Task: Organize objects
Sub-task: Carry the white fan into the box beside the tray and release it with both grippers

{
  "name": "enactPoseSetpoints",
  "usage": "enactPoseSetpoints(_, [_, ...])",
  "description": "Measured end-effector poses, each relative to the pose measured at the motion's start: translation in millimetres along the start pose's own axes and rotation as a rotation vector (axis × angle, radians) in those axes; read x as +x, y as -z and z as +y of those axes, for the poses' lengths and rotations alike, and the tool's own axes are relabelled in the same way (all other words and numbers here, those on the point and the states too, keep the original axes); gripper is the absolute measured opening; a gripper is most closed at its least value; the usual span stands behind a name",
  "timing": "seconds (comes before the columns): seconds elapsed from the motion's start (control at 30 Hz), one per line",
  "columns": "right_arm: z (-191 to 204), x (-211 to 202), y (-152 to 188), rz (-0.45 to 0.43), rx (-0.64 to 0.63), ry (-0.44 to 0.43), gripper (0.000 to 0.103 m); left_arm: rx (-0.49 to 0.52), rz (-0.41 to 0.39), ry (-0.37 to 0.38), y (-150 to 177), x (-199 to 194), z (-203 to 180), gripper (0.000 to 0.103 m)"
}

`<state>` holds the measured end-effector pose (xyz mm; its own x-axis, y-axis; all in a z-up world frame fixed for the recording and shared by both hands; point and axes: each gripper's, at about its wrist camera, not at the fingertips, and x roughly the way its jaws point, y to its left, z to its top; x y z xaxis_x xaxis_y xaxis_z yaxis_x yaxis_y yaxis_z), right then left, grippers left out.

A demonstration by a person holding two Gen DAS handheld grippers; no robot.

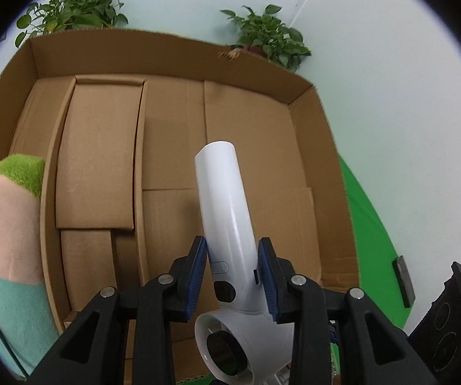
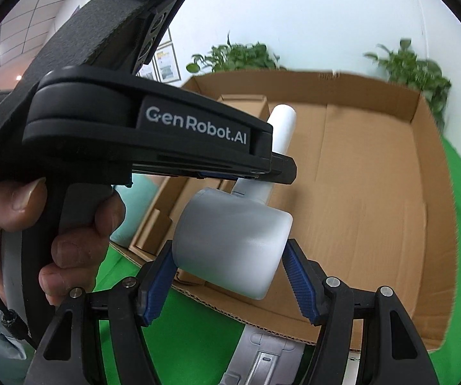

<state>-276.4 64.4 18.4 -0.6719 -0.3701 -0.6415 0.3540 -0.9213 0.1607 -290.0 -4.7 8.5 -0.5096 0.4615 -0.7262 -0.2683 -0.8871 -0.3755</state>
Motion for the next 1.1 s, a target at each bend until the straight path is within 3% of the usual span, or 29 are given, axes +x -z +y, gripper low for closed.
enactPoseSetpoints(0.3, [-19,43,11,0.120,0.081,-0.076,0.064,0.029,0.116,-0.085,9,35,10,0.032])
enactPoseSetpoints(0.5, [-24,62,13,0.176,0.124,-0.108,0.064,0.031,0.118,-0.075,13,30,14,0.032])
enactPoseSetpoints(0.67, [-26,69,15,0.187,0.130,-0.119,0.064,0.037,0.087,-0.054,14,15,14,0.032])
enactPoseSetpoints(0.93, [-27,51,1,0.123,0.120,-0.161,0.069,0.061,-0.011,-0.074,24,-26,19,0.032])
enactPoseSetpoints(1.0, [-29,51,0,0.122,0.137,-0.161,0.064,0.063,-0.033,-0.096,28,-32,23,0.032])
enactPoseSetpoints(1.1, [-15,61,5,0.160,0.107,-0.114,0.047,0.071,-0.054,-0.117,37,-40,31,0.032])
